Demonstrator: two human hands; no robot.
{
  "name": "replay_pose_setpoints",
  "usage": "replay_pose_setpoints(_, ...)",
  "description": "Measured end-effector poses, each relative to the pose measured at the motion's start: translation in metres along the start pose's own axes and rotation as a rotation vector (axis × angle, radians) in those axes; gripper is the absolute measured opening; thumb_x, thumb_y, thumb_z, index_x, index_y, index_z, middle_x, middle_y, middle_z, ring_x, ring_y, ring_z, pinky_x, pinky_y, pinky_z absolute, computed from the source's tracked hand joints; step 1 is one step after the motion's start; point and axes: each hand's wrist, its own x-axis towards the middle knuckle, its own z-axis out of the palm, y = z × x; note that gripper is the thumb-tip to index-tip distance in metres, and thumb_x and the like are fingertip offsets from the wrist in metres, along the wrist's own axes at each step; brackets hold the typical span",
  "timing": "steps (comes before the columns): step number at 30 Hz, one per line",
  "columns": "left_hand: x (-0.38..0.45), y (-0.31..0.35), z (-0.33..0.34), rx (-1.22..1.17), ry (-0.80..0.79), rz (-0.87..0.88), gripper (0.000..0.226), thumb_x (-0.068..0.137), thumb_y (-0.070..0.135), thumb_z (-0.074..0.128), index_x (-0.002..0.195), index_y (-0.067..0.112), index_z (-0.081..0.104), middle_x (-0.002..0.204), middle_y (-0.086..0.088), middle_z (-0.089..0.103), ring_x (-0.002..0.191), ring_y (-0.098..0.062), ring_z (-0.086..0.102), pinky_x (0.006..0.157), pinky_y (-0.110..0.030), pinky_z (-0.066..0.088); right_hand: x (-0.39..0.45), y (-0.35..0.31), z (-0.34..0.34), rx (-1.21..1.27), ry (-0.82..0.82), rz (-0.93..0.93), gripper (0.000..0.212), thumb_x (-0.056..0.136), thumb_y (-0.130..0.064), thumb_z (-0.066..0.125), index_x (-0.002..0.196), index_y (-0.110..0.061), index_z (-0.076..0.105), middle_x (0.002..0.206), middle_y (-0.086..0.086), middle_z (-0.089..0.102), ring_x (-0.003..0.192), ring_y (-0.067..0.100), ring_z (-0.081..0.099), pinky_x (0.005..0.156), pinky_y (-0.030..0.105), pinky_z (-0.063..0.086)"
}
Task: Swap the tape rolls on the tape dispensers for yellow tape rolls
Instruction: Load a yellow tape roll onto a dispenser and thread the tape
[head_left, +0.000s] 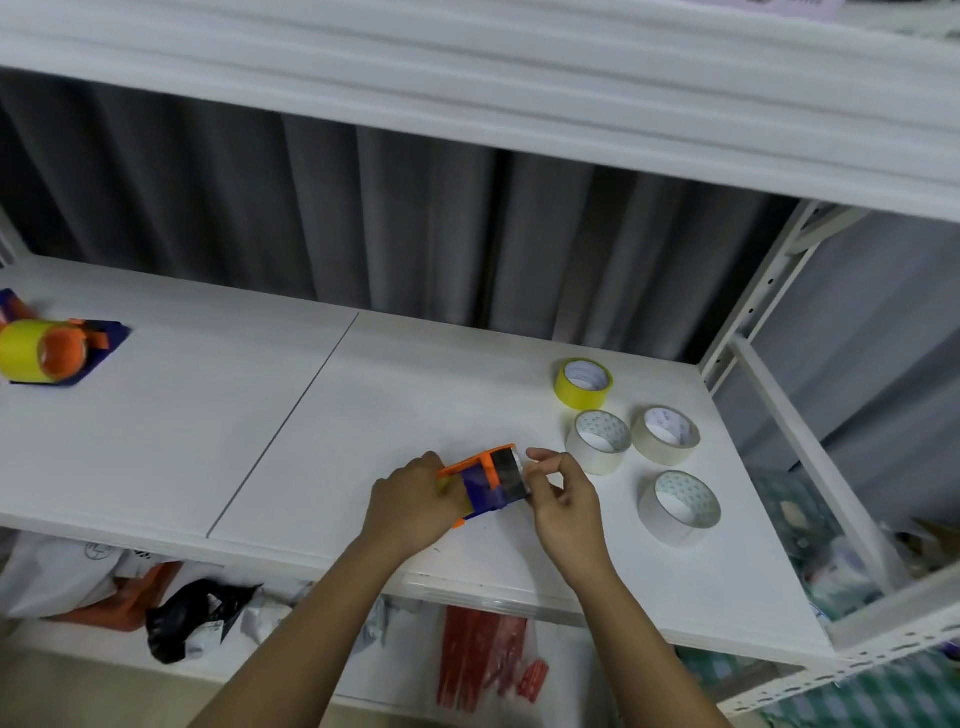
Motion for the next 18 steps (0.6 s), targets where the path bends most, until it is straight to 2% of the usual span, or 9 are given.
replay_pose_setpoints(6, -0.007, -0.007, 0.009, -0.069, 0.149, 0.019, 0.04, 0.086, 0.055, 0.053, 0.081, 0.015, 0.053, 0.076, 0.001, 0.061, 0.074, -0.02, 0.059, 0.074, -0.033, 0.045, -0.005, 0.003, 0.002, 0.01, 0.032, 0.025, 0.019, 0.091, -0.004, 0.054, 0.074, -0.012, 0.054, 0.106, -0.004, 0.065, 0.087, 0.01, 0.061, 0.067, 0.011, 0.046)
replay_pose_setpoints(9, -0.009, -0.008, 0.011, -0.073, 0.179, 0.035, 0.039, 0.086, 0.053, 0.054, 0.079, 0.015, 0.052, 0.073, 0.001, 0.062, 0.071, -0.02, 0.059, 0.073, -0.034, 0.046, -0.008, 0.005, 0.004, 0.029, 0.071, 0.039, 0.015, 0.089, -0.002, 0.055, 0.075, -0.005, 0.055, 0.094, -0.007, 0.066, 0.081, 0.007, 0.062, 0.073, 0.021, 0.051)
replay_pose_setpoints(11, -0.01, -0.007, 0.013, -0.059, 0.206, 0.046, 0.038, 0.087, 0.052, 0.054, 0.08, 0.014, 0.052, 0.071, 0.001, 0.061, 0.07, -0.021, 0.059, 0.072, -0.034, 0.046, -0.011, 0.005, 0.005, 0.023, 0.084, 0.06, 0.014, 0.089, -0.005, 0.054, 0.076, -0.002, 0.054, 0.082, -0.013, 0.067, 0.071, 0.0, 0.062, 0.073, 0.026, 0.052)
replay_pose_setpoints(15, -0.012, -0.005, 0.017, -0.009, 0.231, 0.037, 0.04, 0.088, 0.052, 0.051, 0.081, 0.013, 0.051, 0.069, 0.001, 0.061, 0.069, -0.023, 0.059, 0.071, -0.033, 0.043, -0.008, 0.003, 0.005, -0.086, 0.119, 0.127, 0.018, 0.088, -0.019, 0.058, 0.071, -0.012, 0.056, 0.067, -0.013, 0.063, 0.062, -0.004, 0.057, 0.067, 0.029, 0.046)
replay_pose_setpoints(18, -0.012, -0.004, 0.017, 0.035, 0.231, 0.017, 0.041, 0.09, 0.052, 0.047, 0.082, 0.012, 0.05, 0.071, -0.001, 0.061, 0.071, -0.025, 0.06, 0.071, -0.033, 0.043, -0.002, -0.001, 0.006, -0.176, 0.108, 0.123, 0.021, 0.088, -0.03, 0.06, 0.068, -0.022, 0.058, 0.068, -0.016, 0.063, 0.066, -0.008, 0.056, 0.063, 0.02, 0.039)
